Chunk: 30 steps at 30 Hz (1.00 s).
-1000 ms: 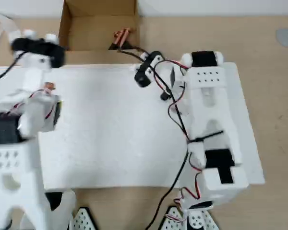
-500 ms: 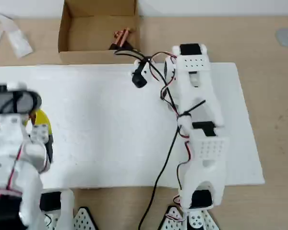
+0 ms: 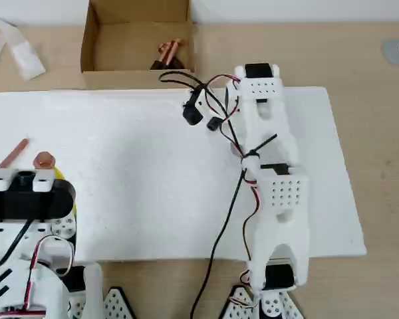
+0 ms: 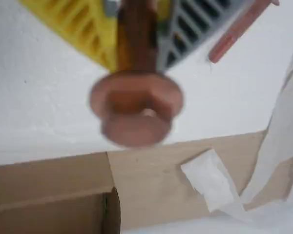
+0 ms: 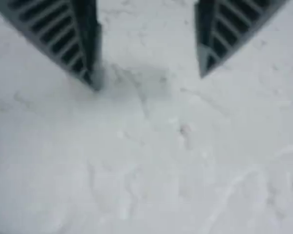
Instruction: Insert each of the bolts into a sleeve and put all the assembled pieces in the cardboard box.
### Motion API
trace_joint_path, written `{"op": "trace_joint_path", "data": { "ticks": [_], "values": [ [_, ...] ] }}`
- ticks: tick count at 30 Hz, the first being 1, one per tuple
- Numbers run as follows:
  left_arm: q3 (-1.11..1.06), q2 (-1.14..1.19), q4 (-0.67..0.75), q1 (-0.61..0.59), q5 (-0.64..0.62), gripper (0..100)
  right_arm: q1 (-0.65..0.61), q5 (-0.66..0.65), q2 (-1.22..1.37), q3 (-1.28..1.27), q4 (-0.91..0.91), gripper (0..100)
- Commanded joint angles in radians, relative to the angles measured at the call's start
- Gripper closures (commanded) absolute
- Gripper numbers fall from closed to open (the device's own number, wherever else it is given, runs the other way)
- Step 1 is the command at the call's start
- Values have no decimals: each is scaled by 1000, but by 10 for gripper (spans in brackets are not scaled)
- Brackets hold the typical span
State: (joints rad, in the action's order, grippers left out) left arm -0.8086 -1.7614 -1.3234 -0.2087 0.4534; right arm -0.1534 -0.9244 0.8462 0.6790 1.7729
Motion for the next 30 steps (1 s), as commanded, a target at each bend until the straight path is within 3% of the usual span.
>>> {"op": "trace_joint_path", "data": {
  "ticks": [1, 4, 11, 18, 25, 30],
  "values": [
    [3, -4, 23, -14, 2, 987, -44, -14, 39, 15, 12, 971],
    [-15, -4, 28, -14, 2, 987, -48, -6, 13, 74, 15, 969],
    [-18, -4, 26, -14, 3, 987, -47, 9, -163, 94, 17, 765],
    [-11, -4, 21, -15, 3, 986, -48, 32, -278, 76, 15, 752],
    [-17, -4, 20, -15, -2, 986, -99, 290, -277, 166, 8, 732],
    [-18, -4, 18, -15, -3, 986, -133, 615, -242, 249, -21, 692]
  ]
}}
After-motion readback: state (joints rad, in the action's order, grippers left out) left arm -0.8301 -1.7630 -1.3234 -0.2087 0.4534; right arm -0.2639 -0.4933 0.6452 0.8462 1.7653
